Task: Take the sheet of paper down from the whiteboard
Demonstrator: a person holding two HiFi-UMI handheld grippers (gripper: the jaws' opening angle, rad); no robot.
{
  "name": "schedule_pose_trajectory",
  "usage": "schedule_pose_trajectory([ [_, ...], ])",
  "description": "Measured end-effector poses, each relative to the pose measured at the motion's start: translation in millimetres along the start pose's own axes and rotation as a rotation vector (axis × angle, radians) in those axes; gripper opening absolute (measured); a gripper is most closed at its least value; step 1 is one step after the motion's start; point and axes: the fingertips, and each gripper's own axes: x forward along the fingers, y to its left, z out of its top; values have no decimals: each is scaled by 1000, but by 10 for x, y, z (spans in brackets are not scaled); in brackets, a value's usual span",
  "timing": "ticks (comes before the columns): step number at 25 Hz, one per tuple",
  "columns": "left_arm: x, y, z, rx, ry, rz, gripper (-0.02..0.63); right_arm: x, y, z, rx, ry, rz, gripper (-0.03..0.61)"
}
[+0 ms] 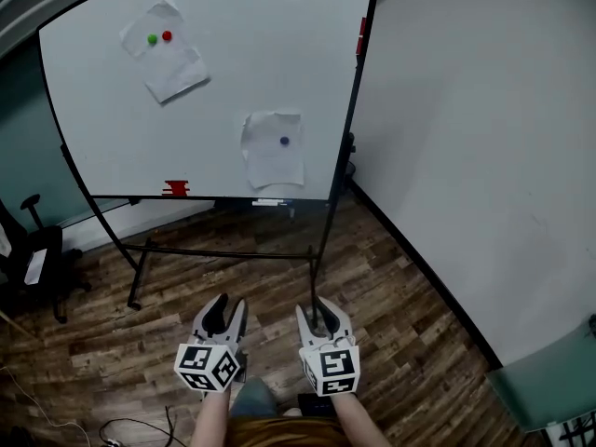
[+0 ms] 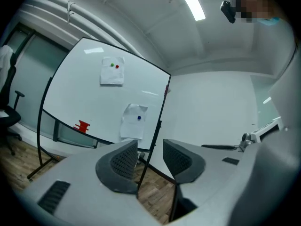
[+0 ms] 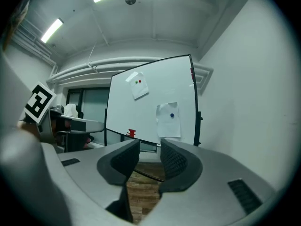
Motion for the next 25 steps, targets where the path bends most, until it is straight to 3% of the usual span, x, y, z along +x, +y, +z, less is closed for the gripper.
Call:
schedule_pose_trajectory([
  [8, 467, 241, -67, -30, -2, 23, 170, 447, -326, -54, 11, 1, -35, 140],
  [11, 792, 453, 14, -38, -39, 11, 169, 822, -464, -103, 14, 8, -52, 138],
  [14, 1288, 705, 133, -38, -61, 2, 170, 1305, -654, -139, 13, 15, -63, 137],
  [25, 3166, 1701, 579, -25, -2, -44, 170, 3328, -1278, 207, 6, 12, -117, 132],
])
